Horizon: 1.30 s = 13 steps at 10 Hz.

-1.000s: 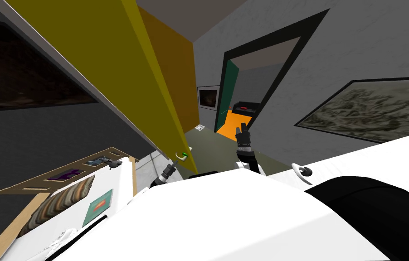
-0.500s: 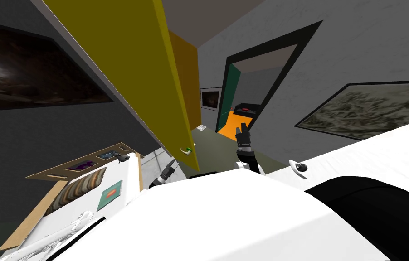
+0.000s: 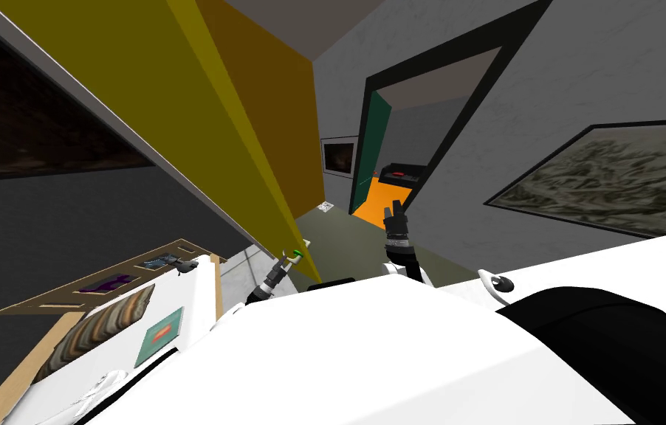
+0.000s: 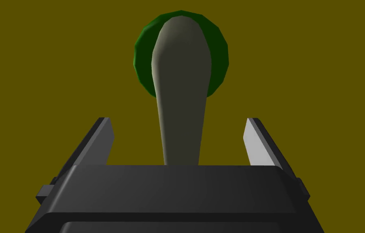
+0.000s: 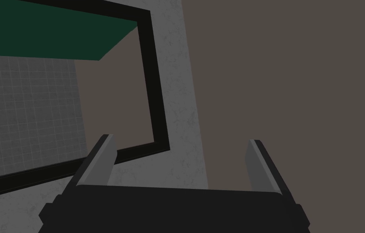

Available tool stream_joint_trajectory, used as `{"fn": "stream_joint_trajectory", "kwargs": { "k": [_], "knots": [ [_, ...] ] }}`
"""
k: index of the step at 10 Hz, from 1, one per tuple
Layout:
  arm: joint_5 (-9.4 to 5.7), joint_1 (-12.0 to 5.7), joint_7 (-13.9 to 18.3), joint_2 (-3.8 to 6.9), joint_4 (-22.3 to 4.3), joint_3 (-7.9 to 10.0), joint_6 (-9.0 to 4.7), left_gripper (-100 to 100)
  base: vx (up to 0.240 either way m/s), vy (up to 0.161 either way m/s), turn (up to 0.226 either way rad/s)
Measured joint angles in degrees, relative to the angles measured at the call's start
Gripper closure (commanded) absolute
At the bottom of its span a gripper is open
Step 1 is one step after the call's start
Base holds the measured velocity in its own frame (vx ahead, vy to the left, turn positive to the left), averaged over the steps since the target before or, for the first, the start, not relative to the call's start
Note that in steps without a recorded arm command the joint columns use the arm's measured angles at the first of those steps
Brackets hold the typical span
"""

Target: Push the door open

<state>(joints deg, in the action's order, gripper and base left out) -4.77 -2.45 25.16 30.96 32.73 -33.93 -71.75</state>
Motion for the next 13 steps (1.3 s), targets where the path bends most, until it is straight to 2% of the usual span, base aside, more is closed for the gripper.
{"fn": "stream_joint_trajectory", "kwargs": {
  "k": [1,7,9,10,11,12,13],
  "knots": [
    [0.0,-0.06,0.0,-0.04,0.1,0.05,0.29,100,-0.008,0.008,0.019],
    [0.04,0.02,0.0,0.0,-0.1,-0.05,0.2,100,0.011,-0.003,0.0],
    [-0.01,-1.06,-0.9,-2.06,-3.2,1.13,0.25,100,0.115,-0.086,0.001],
    [-0.13,-0.8,-1.2,-1.99,-2.1,1.5,1.2,100,0.106,-0.077,0.0],
    [-0.33,-0.46,-1.6,-2.23,-0.5,2.21,2.81,100,0.133,-0.104,0.002],
    [-0.45,-1.47,-2.0,-3.12,-1.9,2.87,3.18,100,0.112,-0.091,-0.01],
    [-0.67,-1.01,-2.4,-3.18,-0.7,3.63,4.07,100,0.108,-0.075,0.013]
  ]
}}
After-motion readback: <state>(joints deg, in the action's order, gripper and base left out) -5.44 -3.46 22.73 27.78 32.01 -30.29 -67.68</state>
